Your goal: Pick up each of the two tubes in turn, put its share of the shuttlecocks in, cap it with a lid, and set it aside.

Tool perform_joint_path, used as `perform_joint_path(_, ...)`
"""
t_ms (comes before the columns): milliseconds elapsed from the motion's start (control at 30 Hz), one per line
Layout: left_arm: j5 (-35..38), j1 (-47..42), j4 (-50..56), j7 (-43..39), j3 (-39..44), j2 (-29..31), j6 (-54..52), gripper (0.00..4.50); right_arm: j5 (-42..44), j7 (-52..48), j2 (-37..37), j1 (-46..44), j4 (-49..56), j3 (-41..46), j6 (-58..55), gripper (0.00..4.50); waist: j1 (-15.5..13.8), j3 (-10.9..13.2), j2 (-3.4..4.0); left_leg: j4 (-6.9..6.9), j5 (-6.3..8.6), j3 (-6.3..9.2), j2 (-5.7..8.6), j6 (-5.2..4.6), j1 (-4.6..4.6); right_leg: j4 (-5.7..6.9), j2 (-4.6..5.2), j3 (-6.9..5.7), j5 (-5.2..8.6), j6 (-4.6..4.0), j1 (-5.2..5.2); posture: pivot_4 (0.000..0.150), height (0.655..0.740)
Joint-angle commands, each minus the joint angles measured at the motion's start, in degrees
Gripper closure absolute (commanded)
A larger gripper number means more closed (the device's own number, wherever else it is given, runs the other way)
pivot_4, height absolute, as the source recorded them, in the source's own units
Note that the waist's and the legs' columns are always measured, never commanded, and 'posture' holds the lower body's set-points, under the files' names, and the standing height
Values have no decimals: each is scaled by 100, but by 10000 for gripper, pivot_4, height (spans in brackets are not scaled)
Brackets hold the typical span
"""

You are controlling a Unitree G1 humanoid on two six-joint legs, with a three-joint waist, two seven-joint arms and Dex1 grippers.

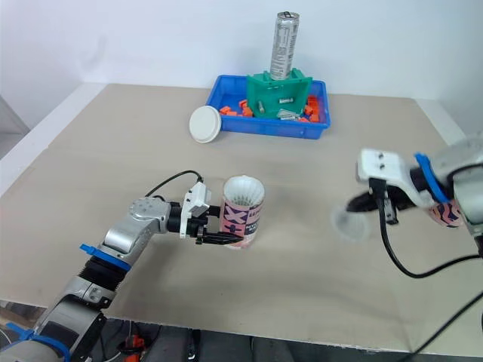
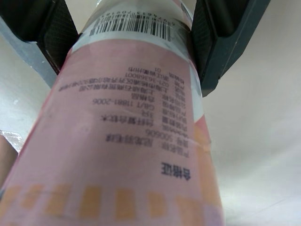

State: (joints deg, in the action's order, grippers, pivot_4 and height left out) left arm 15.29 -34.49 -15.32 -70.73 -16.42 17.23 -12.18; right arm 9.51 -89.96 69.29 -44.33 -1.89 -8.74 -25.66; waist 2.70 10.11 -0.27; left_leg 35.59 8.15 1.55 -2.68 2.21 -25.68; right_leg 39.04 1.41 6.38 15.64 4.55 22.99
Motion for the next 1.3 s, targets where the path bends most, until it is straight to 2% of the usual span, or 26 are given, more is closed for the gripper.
perform_joint_path(33,-137,-74,-211,-8,-21,-9,240,15699,431,-211,-107,-560,521,190,-391,44476,-9,0,-5,0,0,0,0,0,-1,-1,0,0,0,0,0,1500,7275)
perform_joint_path(233,-359,-99,-538,-93,-125,-61,835,15699,1015,-254,-878,-1993,1061,-374,-660,44476,-3,-1,-6,-1,0,-1,-1,1,-4,-2,0,0,1,-7,6,1500,7275)
perform_joint_path(400,-533,-111,-792,-158,-246,-43,1265,15699,916,-254,-1426,-2581,976,-894,-292,44476,-9,-5,-15,1,0,-2,-3,1,-5,-3,2,-2,2,-10,4,1500,7275)
perform_joint_path(633,-358,-127,-830,-195,-151,-76,1079,15699,511,-254,-2036,-2996,269,-1683,505,44476,-2,-5,-16,0,-1,-2,-4,1,-5,-2,1,-2,0,-12,6,1500,7275)
perform_joint_path(1000,-343,-83,-720,-229,-129,-30,875,15699,172,-254,-2299,-3330,-276,-2226,1303,44476,-7,-5,-16,-10,-1,4,-5,0,-6,0,-4,-6,-7,5,10,1500,7275)
perform_joint_path(1300,-375,-151,-845,-237,-112,-20,931,15699,470,-254,-2058,-3467,-41,-2405,1285,44476,-6,-5,-16,-10,-1,3,-6,0,-6,0,-3,-7,-2,-7,11,1500,7275)
